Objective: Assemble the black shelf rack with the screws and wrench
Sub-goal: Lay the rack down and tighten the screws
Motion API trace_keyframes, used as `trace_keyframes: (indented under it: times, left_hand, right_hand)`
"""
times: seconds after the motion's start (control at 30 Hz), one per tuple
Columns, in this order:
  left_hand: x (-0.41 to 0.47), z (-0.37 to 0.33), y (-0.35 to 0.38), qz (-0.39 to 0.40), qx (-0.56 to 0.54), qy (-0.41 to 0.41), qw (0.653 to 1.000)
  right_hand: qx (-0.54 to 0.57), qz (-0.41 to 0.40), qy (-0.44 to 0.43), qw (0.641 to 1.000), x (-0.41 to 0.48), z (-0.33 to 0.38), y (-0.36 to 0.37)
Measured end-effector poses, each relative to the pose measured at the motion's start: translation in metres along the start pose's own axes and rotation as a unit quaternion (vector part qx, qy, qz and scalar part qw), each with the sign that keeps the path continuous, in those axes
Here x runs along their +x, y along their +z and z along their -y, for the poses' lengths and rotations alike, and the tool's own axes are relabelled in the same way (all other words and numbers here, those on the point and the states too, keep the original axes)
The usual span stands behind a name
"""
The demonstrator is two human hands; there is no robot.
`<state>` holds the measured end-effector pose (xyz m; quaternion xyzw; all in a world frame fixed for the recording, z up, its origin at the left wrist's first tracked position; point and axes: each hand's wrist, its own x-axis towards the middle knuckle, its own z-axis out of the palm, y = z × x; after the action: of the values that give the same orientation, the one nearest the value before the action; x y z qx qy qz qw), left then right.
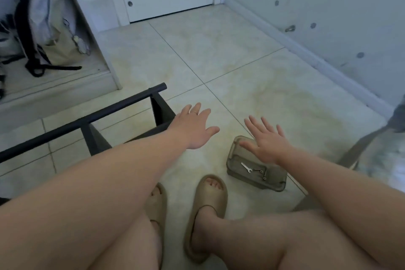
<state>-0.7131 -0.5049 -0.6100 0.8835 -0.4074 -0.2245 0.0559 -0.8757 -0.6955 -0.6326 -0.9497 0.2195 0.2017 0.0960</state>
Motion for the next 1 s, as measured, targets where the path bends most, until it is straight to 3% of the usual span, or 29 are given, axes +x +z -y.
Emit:
trace_keyframes:
  times: [0.27,0.43,0.63,0.87,1.0]
  left_hand:
    - [0.061,-0.047,0.061,0.144,-0.036,0.034,0.988]
    - [0.098,-0.048,0.128,0.229,-0.107,-0.012,0.968]
    - [0.130,-0.049,0.196,0.203,-0.236,-0.080,0.947]
    - [0.139,-0.036,0.228,0.140,-0.300,-0.071,0.941]
    - [0.135,-0.035,0.231,0.152,-0.315,-0.073,0.934]
  right_hand:
    - [0.052,0.143,0.093,0.984,0.041,-0.080,0.055]
    - [0.021,0.212,0.097,0.972,0.088,-0.099,0.108]
    - [0.024,0.209,0.127,0.969,0.115,-0.121,0.166]
    - [-0.090,0.148,0.045,0.984,0.126,-0.140,0.214]
    - [-0.113,0.122,0.030,0.986,0.131,-0.137,0.218]
